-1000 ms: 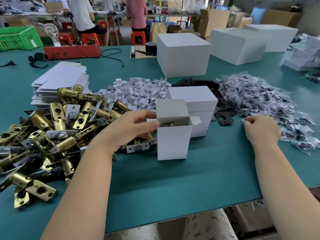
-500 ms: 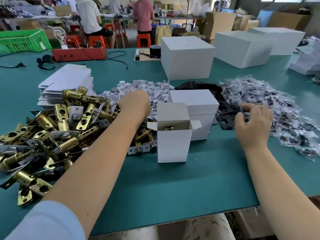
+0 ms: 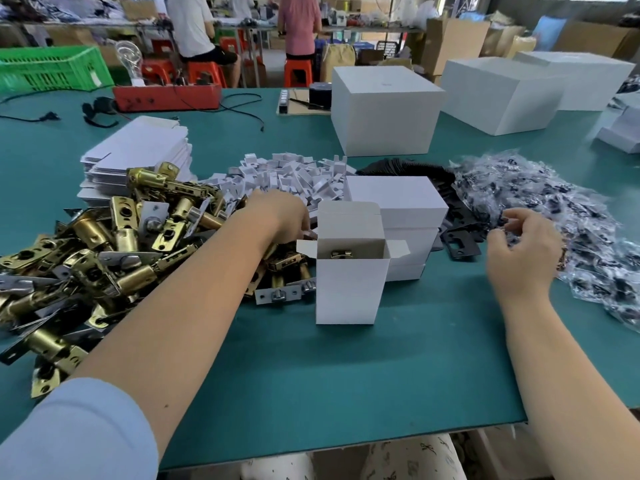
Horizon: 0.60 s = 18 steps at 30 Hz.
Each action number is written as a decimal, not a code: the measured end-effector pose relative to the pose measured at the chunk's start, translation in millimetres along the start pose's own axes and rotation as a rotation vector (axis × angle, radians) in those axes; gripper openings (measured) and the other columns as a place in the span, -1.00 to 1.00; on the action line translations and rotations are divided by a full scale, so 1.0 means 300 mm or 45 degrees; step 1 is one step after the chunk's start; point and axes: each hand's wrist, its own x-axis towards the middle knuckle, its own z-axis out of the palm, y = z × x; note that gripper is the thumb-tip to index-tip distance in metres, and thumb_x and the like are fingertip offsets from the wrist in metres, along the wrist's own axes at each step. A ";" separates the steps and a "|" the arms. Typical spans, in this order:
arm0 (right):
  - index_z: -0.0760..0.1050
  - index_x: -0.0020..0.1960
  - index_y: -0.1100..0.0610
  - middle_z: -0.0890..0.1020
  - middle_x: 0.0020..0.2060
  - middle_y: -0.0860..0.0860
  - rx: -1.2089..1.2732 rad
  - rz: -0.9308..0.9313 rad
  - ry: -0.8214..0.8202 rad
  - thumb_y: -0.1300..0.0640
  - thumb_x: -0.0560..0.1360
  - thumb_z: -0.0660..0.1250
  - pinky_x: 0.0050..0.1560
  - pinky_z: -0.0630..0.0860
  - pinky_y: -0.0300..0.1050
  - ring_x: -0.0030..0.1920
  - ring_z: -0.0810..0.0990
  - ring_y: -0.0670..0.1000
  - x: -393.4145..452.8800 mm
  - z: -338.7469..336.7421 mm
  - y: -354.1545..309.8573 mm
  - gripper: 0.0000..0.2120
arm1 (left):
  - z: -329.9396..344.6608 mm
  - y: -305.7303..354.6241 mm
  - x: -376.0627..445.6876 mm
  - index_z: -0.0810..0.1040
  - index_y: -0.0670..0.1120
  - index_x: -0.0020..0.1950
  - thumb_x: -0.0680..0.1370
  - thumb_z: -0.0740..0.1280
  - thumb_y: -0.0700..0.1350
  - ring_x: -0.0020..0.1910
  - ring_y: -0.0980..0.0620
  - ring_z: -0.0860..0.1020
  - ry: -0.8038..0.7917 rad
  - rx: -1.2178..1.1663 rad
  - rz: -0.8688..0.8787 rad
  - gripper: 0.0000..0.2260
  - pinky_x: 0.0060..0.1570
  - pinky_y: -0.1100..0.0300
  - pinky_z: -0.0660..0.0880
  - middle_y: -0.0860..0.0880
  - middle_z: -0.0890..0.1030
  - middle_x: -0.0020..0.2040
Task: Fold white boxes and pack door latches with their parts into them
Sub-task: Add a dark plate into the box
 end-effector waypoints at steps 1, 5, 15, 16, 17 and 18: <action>0.47 0.18 0.24 0.52 -0.06 0.13 0.009 0.010 -0.002 0.10 0.40 0.14 0.16 0.24 -0.06 0.07 0.42 0.17 0.001 0.000 -0.002 -0.59 | 0.007 -0.003 0.001 0.33 0.09 -0.33 0.61 0.27 0.01 0.05 -0.11 0.47 0.025 0.001 0.003 -0.69 0.27 -0.12 0.33 0.00 0.44 -0.13; 0.44 0.20 0.23 0.54 -0.06 0.17 0.024 0.043 -0.007 0.08 0.37 0.13 0.03 0.19 -0.18 0.08 0.42 0.18 0.002 0.002 0.005 -0.55 | 0.026 -0.035 0.006 0.53 0.07 -0.10 0.60 0.28 0.05 -0.07 -0.01 0.42 0.110 -0.158 0.053 -0.87 0.11 -0.03 0.44 0.00 0.58 -0.03; 0.48 0.17 0.21 0.53 -0.08 0.13 0.121 0.049 -0.053 0.19 0.48 0.21 0.06 0.36 -0.03 0.03 0.48 0.16 -0.006 -0.004 -0.038 -0.72 | -0.033 -0.032 -0.131 0.65 0.08 -0.04 0.62 0.30 -0.04 -0.33 0.14 0.49 0.893 -1.226 0.079 -0.86 -0.24 0.20 0.50 0.01 0.62 -0.24; 0.50 0.14 0.18 0.54 -0.07 0.11 0.161 0.016 -0.057 0.21 0.51 0.23 0.02 0.42 -0.01 -0.03 0.49 0.12 -0.003 -0.012 -0.071 -0.78 | -0.039 -0.022 -0.163 0.62 0.16 -0.11 0.62 0.29 -0.04 -0.38 0.13 0.45 0.955 -1.307 0.115 -0.82 -0.32 0.28 0.47 0.02 0.62 -0.29; 0.54 0.11 0.12 0.57 -0.07 0.09 0.223 -0.035 -0.066 0.19 0.53 0.24 -0.04 0.46 -0.05 -0.09 0.50 0.05 0.001 -0.020 -0.116 -0.81 | -0.047 -0.010 -0.194 0.60 0.21 -0.14 0.62 0.30 -0.03 -0.42 0.13 0.41 0.993 -1.383 0.157 -0.80 -0.39 0.33 0.40 0.04 0.62 -0.33; 0.57 0.07 0.04 0.61 -0.08 0.06 0.325 -0.090 -0.081 0.14 0.52 0.25 -0.09 0.47 -0.12 -0.15 0.51 -0.02 0.004 -0.032 -0.169 -0.83 | -0.054 0.003 -0.219 0.62 0.22 -0.11 0.61 0.32 -0.02 -0.44 0.13 0.38 0.999 -1.450 0.203 -0.82 -0.43 0.34 0.34 0.08 0.62 -0.36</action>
